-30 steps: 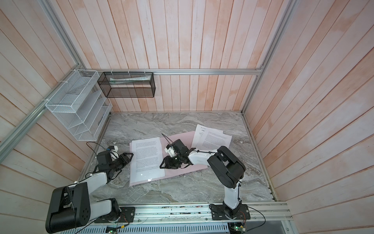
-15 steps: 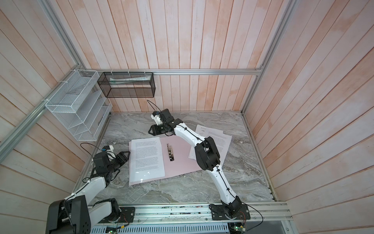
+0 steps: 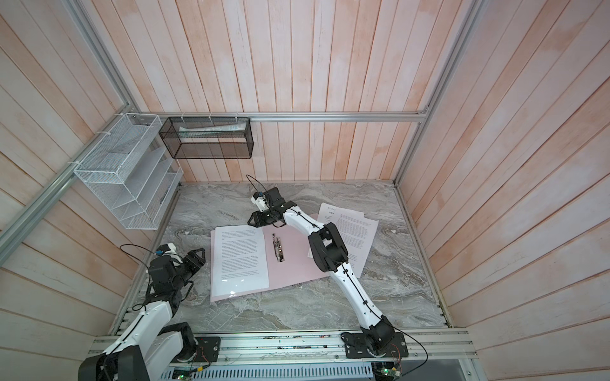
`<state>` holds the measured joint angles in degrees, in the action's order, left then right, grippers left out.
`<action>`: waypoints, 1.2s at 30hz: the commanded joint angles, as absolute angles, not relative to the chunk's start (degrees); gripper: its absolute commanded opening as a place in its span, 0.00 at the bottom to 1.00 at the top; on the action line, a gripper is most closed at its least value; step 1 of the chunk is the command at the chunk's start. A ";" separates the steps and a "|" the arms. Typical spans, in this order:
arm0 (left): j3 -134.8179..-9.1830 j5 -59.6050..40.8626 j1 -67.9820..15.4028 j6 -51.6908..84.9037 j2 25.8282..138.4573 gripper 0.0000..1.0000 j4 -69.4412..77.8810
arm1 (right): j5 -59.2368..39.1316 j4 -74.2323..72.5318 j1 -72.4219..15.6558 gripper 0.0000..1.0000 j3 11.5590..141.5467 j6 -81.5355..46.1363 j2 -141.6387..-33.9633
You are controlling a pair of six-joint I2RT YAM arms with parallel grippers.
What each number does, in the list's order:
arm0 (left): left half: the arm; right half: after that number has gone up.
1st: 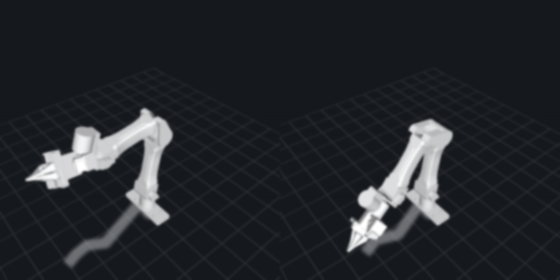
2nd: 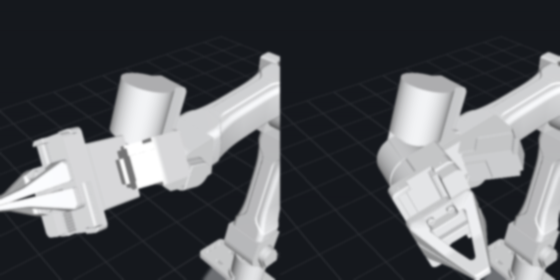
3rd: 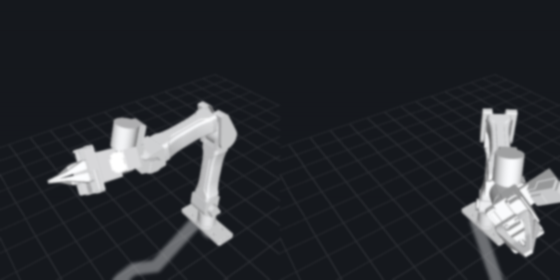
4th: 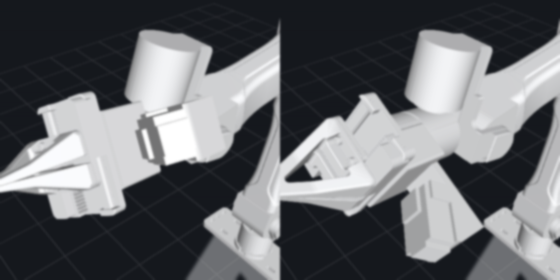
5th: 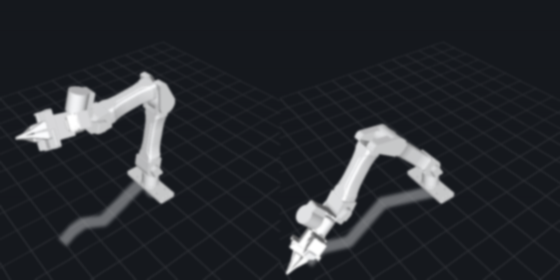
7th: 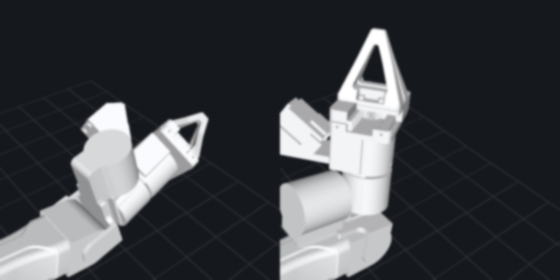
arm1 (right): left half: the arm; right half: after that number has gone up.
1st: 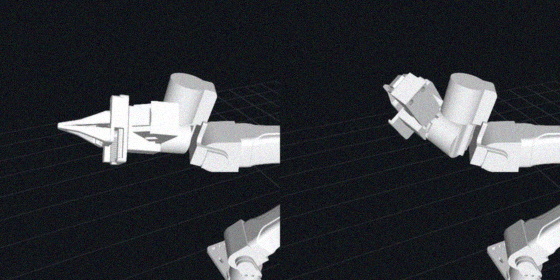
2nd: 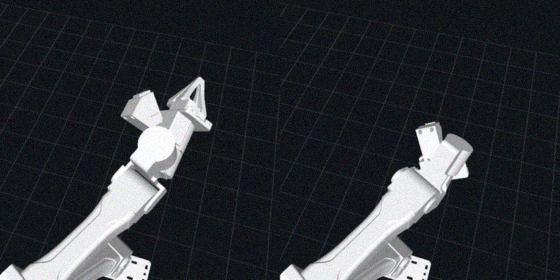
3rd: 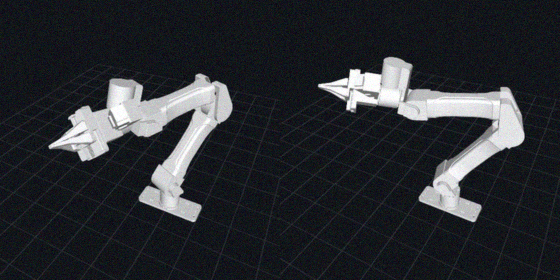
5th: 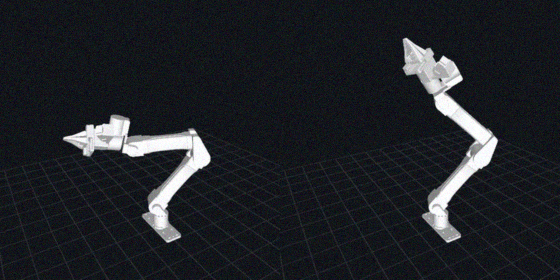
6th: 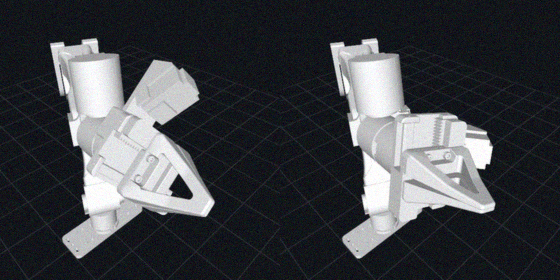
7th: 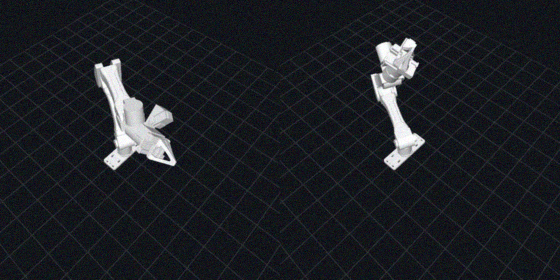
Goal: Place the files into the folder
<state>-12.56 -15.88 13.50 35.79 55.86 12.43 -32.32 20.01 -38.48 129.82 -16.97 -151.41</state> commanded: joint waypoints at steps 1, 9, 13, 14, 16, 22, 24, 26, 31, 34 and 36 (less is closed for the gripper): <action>-16.14 -14.98 13.71 35.17 60.16 0.75 13.61 | -30.40 15.69 -38.10 0.47 124.84 -18.36 -143.44; -19.65 -16.56 13.71 35.87 69.74 0.76 17.70 | -29.18 8.36 -36.51 0.47 107.36 -19.58 -132.30; -21.28 -18.42 13.71 36.14 74.49 0.76 19.89 | -30.52 10.61 -36.32 0.47 106.87 -19.79 -132.01; -21.73 -19.07 13.71 36.26 75.84 0.77 20.71 | -30.68 11.38 -36.43 0.47 106.83 -19.72 -132.10; -22.68 -20.48 13.71 36.64 78.52 0.78 22.27 | -30.53 12.61 -36.56 0.47 106.72 -19.73 -132.01; -26.38 -24.02 13.68 36.83 85.31 0.80 23.06 | -29.09 16.69 -36.56 0.49 107.55 -19.07 -133.01; -27.19 -25.02 13.71 36.83 86.51 0.81 22.85 | -29.73 17.48 -36.63 0.49 107.37 -19.07 -133.40; -28.04 -26.34 13.71 36.91 87.84 0.82 22.61 | -29.44 18.00 -36.74 0.49 107.01 -19.21 -133.85; -30.30 -28.99 13.65 37.35 91.27 0.84 22.36 | -29.87 18.46 -37.01 0.50 106.22 -19.27 -134.89; -32.00 -29.81 13.71 37.11 93.08 0.84 20.96 | -30.39 18.40 -37.09 0.50 106.27 -19.61 -135.69; -32.48 -30.23 13.71 36.91 93.64 0.84 20.65 | -30.51 18.70 -37.37 0.50 106.63 -19.62 -136.34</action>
<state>-31.33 -28.34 13.50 37.12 92.42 21.85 -29.93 16.82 -36.77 107.24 -19.51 -134.02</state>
